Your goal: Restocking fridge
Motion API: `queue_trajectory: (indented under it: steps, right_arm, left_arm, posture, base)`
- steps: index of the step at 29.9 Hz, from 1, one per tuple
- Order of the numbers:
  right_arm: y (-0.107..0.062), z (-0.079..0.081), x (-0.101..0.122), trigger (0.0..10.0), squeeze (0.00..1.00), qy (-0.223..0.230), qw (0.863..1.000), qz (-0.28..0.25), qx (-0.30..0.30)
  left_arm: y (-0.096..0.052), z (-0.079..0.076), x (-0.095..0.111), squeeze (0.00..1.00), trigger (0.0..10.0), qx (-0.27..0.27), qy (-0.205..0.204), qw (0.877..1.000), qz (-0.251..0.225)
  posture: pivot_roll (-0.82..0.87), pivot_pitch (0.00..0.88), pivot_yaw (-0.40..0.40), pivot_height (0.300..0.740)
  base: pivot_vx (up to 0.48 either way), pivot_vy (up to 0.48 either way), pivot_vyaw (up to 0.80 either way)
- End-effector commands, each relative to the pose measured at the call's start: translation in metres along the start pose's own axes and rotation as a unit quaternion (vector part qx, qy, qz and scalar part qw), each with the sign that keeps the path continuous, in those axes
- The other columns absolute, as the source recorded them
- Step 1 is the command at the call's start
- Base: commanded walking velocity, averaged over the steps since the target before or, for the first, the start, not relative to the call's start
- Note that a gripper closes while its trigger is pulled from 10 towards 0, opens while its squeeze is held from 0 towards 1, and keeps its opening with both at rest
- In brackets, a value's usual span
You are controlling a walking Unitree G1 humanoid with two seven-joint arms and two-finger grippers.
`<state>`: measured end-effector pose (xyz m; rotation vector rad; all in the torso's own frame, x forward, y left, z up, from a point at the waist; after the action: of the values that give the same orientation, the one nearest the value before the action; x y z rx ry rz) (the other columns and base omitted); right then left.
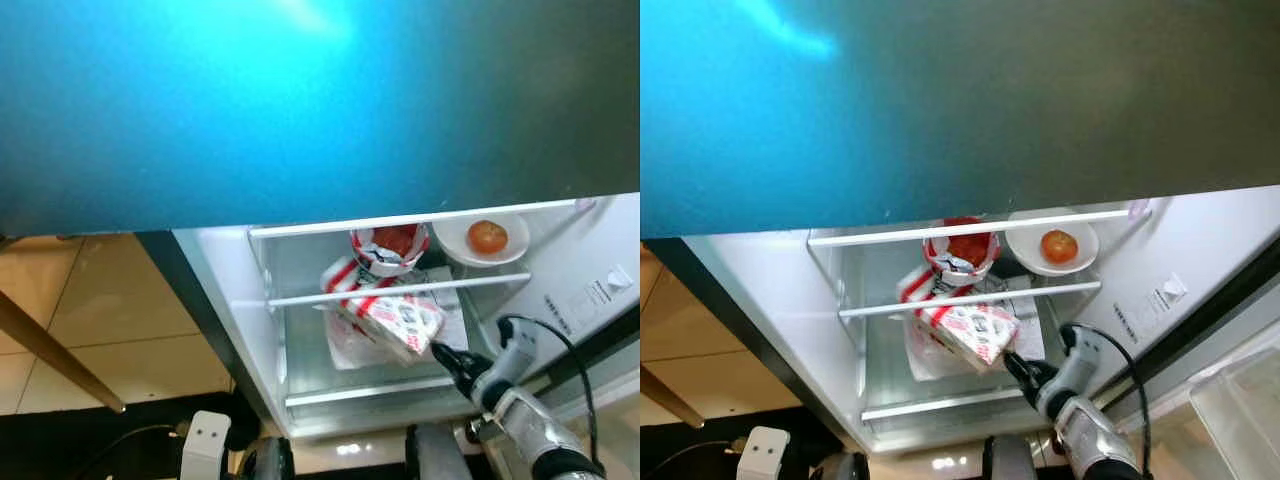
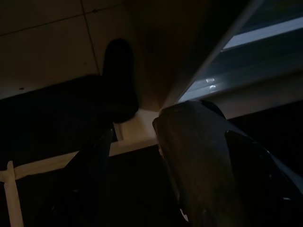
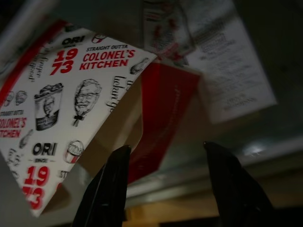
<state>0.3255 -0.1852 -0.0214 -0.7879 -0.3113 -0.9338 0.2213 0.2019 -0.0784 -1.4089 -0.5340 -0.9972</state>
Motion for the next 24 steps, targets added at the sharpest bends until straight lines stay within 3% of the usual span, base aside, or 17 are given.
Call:
queue_trajectory:
  steps: [1, 4, 9, 14, 16, 17, 19, 20, 21, 22, 23, 24]
  right_arm:
    - [-0.005, -0.007, -0.007, 10.0, 0.0, -0.012, 1.0, 0.013, -0.003]
    - [-0.017, -0.013, -0.013, 10.0, 0.0, -0.022, 0.998, 0.043, 0.033]
    - [-0.025, -0.01, -0.006, 10.0, 0.0, 0.006, 0.997, 0.032, 0.072]
    - [-0.025, 0.014, -0.002, 10.0, 0.0, 0.067, 0.986, 0.021, 0.148]
    - [-0.027, 0.035, -0.002, 10.0, 0.0, 0.105, 0.971, 0.023, 0.212]
    - [-0.027, 0.035, -0.002, 10.0, 0.0, 0.105, 0.971, 0.023, 0.212]
    - [-0.03, 0.041, -0.008, 10.0, 0.0, 0.095, 0.968, 0.044, 0.23]
    - [-0.034, 0.045, -0.019, 10.0, 0.0, 0.068, 0.963, 0.081, 0.246]
    - [-0.038, 0.039, -0.037, 10.0, 0.0, 0.015, 0.962, 0.137, 0.235]
    - [-0.038, 0.039, -0.037, 10.0, 0.0, 0.015, 0.962, 0.137, 0.235]
    - [-0.045, 0.024, -0.059, 10.0, 0.0, -0.057, 0.955, 0.208, 0.206]
    - [-0.045, 0.024, -0.059, 10.0, 0.0, -0.057, 0.955, 0.208, 0.206]
  left_arm:
    - [-0.004, -0.006, -0.011, 0.0, 10.0, -0.008, -0.011, 1.0, 0.019]
    - [-0.003, -0.005, -0.009, 0.0, 10.0, -0.009, -0.015, 1.0, 0.018]
    - [-0.003, -0.001, -0.007, 0.0, 10.0, -0.003, -0.032, 0.999, 0.014]
    - [-0.004, 0.0, -0.005, 0.0, 10.0, -0.002, -0.039, 0.999, 0.013]
    - [-0.003, -0.001, -0.003, 0.0, 10.0, -0.004, -0.047, 0.999, 0.008]
    - [-0.003, -0.001, -0.003, 0.0, 10.0, -0.004, -0.047, 0.999, 0.008]
    - [-0.003, -0.002, -0.002, 0.0, 10.0, -0.008, -0.049, 0.999, 0.006]
    - [-0.003, -0.003, -0.002, 0.0, 10.0, -0.015, -0.046, 0.999, 0.008]
    - [-0.004, -0.005, -0.004, 0.0, 10.0, -0.024, -0.038, 0.999, 0.011]
    - [-0.004, -0.005, -0.004, 0.0, 10.0, -0.024, -0.038, 0.999, 0.011]
    - [-0.006, -0.008, -0.008, 0.0, 10.0, -0.035, -0.028, 0.999, 0.017]
    - [-0.006, -0.008, -0.008, 0.0, 10.0, -0.035, -0.028, 0.999, 0.017]
  posture:
    - [0.08, 0.213, -0.012, 0.569]
    - [0.08, 0.203, -0.011, 0.569]
    - [0.08, 0.197, -0.007, 0.569]
    - [0.08, 0.194, -0.006, 0.569]
    - [0.08, 0.194, -0.005, 0.569]
    - [0.08, 0.194, -0.005, 0.569]
    - [0.08, 0.194, -0.005, 0.569]
    - [0.08, 0.195, -0.005, 0.569]
    - [0.08, 0.195, -0.005, 0.569]
    - [0.08, 0.195, -0.005, 0.569]
    - [0.08, 0.195, -0.005, 0.569]
    - [0.08, 0.195, -0.005, 0.569]
  base:
    - [0.0, 0.0, 0.0]
    - [0.0, 0.0, 0.0]
    - [0.0, 0.0, 0.0]
    - [0.0, 0.0, 0.0]
    - [0.0, 0.0, 0.0]
    - [0.0, 0.0, 0.0]
    - [0.0, 0.0, 0.0]
    - [0.0, 0.0, 0.0]
    - [0.0, 0.0, 0.0]
    - [0.0, 0.0, 0.0]
    - [0.0, 0.0, 0.0]
    - [0.0, 0.0, 0.0]
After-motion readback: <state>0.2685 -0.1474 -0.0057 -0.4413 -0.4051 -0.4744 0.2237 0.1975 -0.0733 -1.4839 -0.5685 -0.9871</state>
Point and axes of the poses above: a point about 5 cm out from each wrist's last joint towards the gripper, its own y axis pointing out of the wrist towards the gripper, its own x axis along the axis of the wrist's last joint, z = x × y, the point moved 5 cm from there along y, pointing out of the wrist towards the gripper, and after that the axes turned 9 degrees about y, right-handed, at the moved point
